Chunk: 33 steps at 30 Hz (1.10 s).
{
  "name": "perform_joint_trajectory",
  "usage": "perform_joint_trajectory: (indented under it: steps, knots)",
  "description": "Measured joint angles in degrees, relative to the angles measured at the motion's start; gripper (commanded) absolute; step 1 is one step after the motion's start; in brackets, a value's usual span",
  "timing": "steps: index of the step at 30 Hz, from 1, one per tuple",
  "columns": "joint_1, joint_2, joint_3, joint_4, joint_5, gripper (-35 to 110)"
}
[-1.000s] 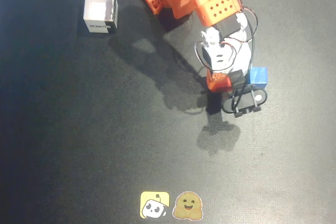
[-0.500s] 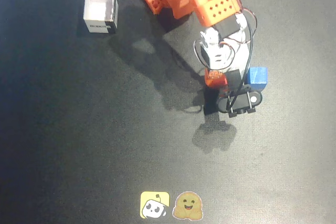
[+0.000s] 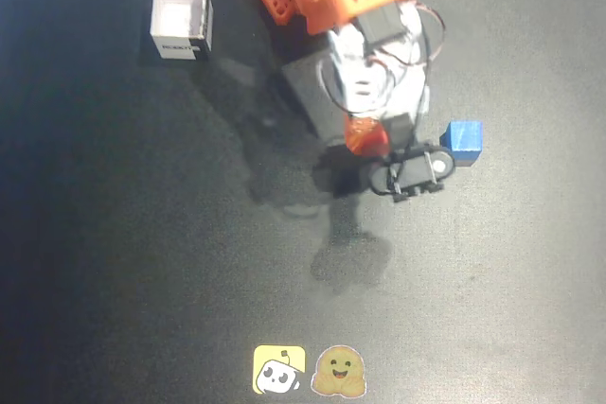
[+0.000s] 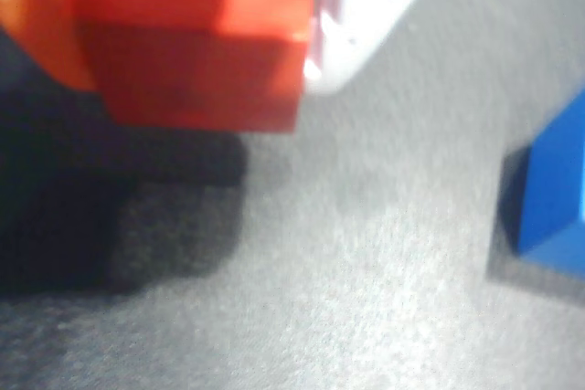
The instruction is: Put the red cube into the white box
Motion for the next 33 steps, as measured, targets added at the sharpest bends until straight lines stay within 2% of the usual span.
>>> perform_joint_trajectory:
  steps: [11,33]
  knots:
    - [13.36,3.34,-4.66,5.36,-15.21,0]
    - [50.01,13.01,-5.36,10.81,-31.73,0]
